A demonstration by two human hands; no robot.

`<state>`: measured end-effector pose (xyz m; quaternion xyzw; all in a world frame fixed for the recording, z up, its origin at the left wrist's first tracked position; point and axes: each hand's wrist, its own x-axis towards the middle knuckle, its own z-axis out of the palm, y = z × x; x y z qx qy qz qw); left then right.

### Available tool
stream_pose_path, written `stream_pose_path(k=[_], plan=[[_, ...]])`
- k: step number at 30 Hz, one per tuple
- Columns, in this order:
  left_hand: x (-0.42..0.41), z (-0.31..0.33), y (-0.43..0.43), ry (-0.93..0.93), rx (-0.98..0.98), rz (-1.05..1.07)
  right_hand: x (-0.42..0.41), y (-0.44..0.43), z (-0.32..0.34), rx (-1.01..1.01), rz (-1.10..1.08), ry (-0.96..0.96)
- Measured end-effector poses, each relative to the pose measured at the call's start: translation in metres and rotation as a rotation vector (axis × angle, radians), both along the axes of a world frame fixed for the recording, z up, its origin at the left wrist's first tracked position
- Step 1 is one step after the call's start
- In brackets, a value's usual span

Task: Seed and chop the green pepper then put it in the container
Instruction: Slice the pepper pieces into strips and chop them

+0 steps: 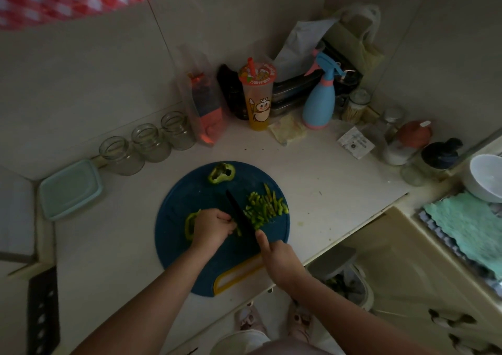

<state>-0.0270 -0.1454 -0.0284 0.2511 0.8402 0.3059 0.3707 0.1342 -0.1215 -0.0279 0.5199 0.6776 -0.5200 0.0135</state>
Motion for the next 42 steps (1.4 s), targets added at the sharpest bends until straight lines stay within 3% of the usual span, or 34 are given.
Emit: stream_pose_path(k=[8, 17, 22, 25, 30, 35, 42], plan=[[0.002, 0.000, -0.003, 0.051, -0.031, 0.019, 0.006, 0.001, 0.002, -0.042, -0.051, 0.007], [0.002, 0.005, 0.001, -0.033, 0.014, 0.215, 0.006, 0.000, 0.007, -0.048, -0.081, 0.055], [0.012, 0.014, 0.015, -0.153, -0.016, -0.023, 0.001, 0.013, 0.018, -0.048, -0.168, 0.120], [-0.005, 0.022, 0.016, -0.037, -0.031, -0.067, 0.001, 0.019, 0.021, -0.049, -0.153, 0.129], [-0.045, 0.028, -0.006, 0.365, -0.025, -0.102, -0.007, 0.010, 0.023, -0.080, -0.104, 0.118], [-0.064, 0.019, -0.038, 0.282, -0.243, -0.308, -0.016, -0.005, 0.020, -0.033, 0.075, 0.076], [-0.055, 0.003, -0.053, 0.348, -0.063, -0.279, -0.022, -0.009, 0.015, -0.015, 0.173, 0.047]])
